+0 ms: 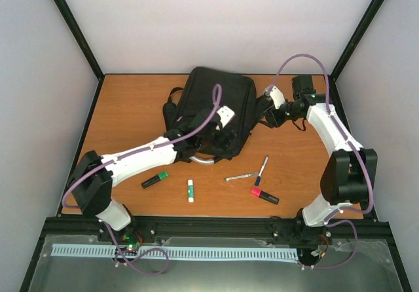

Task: Pack the student bag
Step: Zip the student bag at the center of the board, then adjust the student bag at the center of the board.

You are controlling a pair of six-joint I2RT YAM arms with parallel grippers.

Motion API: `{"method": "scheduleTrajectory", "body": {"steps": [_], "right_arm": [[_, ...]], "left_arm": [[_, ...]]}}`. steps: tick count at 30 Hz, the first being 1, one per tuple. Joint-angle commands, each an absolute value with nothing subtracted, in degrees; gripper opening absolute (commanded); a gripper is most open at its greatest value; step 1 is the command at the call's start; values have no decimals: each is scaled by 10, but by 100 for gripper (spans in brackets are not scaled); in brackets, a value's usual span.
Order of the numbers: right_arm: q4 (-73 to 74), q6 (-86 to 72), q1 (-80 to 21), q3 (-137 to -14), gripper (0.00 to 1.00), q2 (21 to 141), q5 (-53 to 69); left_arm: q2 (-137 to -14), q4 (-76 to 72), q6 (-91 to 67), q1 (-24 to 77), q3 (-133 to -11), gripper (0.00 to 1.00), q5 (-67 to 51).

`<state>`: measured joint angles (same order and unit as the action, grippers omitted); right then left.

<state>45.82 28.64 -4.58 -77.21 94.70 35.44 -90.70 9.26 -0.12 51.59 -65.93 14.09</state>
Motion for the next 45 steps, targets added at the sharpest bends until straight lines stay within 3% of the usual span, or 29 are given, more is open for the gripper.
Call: {"method": "scheduleTrajectory", "body": {"steps": [1, 9, 12, 13, 18, 22, 27, 39, 45], "right_arm": [[471, 278, -42, -794, 58, 899, 358], [525, 267, -42, -860, 72, 827, 304], [484, 229, -43, -833, 97, 790, 292], [463, 215, -42, -813, 100, 781, 300], [491, 194, -43, -792, 100, 797, 349], [491, 220, -43, -751, 100, 756, 375], [452, 261, -43, -650, 94, 708, 421], [381, 274, -43, -522, 87, 699, 403], [369, 281, -42, -501, 87, 692, 392]], "left_arm": [[-862, 114, -74, 470, -665, 100, 189], [-777, 115, -91, 399, -633, 100, 167], [-777, 182, -174, 358, -668, 100, 244], [-792, 226, -226, 337, -690, 100, 277], [-874, 359, -322, 258, -743, 100, 222], [-881, 321, -330, 238, -695, 100, 122], [-875, 191, -327, 231, -630, 100, 139], [-1158, 213, -286, 200, -893, 100, -6], [-1246, 156, -258, 203, -960, 91, -180]]}}
